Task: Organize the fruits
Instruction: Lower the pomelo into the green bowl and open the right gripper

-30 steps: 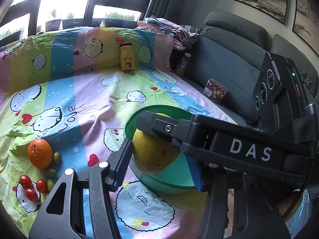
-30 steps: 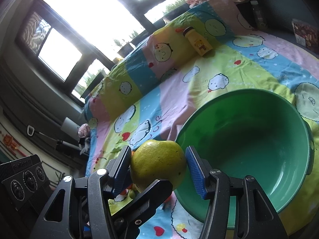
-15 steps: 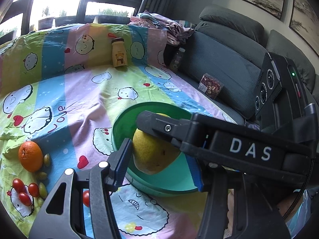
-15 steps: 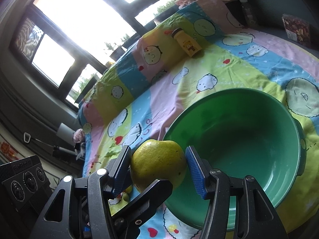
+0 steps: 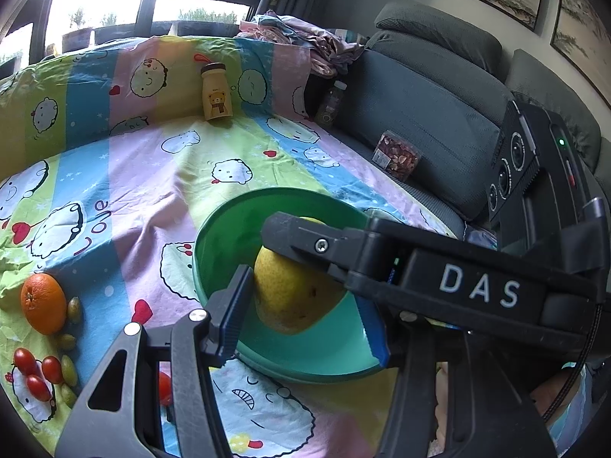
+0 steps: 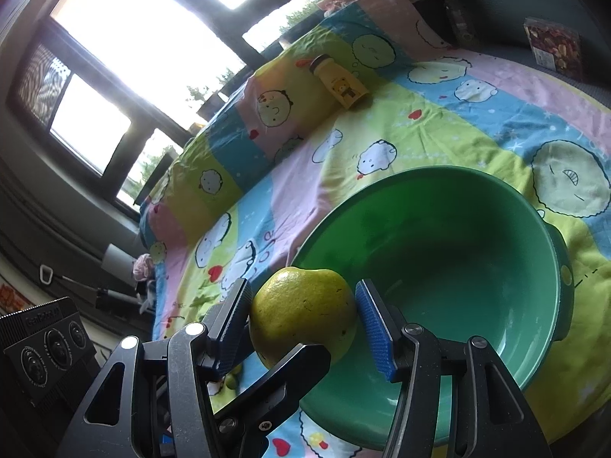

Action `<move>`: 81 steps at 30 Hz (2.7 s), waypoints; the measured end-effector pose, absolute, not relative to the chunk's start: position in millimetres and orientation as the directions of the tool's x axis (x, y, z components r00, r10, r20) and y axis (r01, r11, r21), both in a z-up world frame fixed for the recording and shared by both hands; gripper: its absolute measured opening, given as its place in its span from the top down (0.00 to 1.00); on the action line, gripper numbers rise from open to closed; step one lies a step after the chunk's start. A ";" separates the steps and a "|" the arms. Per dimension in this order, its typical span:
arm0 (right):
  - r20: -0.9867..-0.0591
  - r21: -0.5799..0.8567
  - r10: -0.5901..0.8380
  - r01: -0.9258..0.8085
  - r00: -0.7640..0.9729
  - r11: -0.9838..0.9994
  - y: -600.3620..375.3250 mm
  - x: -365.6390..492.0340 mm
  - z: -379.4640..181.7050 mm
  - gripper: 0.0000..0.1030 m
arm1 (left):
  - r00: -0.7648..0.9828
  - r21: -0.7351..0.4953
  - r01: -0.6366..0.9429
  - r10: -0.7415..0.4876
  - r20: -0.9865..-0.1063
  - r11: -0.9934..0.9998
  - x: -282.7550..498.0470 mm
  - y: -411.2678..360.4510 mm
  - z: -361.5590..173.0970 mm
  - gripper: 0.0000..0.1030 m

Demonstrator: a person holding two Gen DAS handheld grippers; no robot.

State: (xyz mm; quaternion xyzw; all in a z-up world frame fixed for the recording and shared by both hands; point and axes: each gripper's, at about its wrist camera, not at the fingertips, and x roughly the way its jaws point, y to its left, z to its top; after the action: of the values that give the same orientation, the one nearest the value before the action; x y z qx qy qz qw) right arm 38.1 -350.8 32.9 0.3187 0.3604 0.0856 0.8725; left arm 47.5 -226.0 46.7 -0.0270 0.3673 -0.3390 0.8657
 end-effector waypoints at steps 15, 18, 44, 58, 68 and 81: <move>-0.602 0.611 0.354 0.128 0.716 0.781 -358.2 39.7 27.1 0.43 | 0.462 -0.321 0.578 -0.625 -0.630 0.750 54.7 -235.1 38.2 0.48; -0.608 0.610 0.350 0.137 0.713 0.781 -360.2 40.6 25.2 0.43 | 0.453 -0.326 0.579 -0.627 -0.634 0.748 56.7 -237.1 36.1 0.48; -0.653 0.589 0.324 0.190 0.684 0.785 -367.2 44.5 15.1 0.43 | 0.403 -0.369 0.574 -0.645 -0.650 0.731 64.4 -245.5 22.8 0.48; -0.666 0.586 0.322 0.205 0.673 0.784 -371.2 46.5 7.8 0.43 | 0.385 -0.382 0.569 -0.646 -0.659 0.728 67.3 -248.9 17.9 0.48; -0.672 0.582 0.318 0.212 0.668 0.785 -371.7 46.6 6.5 0.43 | 0.379 -0.387 0.566 -0.647 -0.662 0.728 67.5 -250.7 16.0 0.48; -0.686 0.575 0.309 0.232 0.659 0.784 -372.3 47.8 4.6 0.43 | 0.370 -0.391 0.554 -0.638 -0.676 0.735 69.0 -253.0 12.8 0.48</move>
State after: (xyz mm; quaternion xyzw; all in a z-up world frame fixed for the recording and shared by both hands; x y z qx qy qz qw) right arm 47.8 -372.3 4.6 0.3276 0.4126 0.0225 0.8497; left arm 69.0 -253.0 12.8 -0.0488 0.4302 -0.3605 0.8262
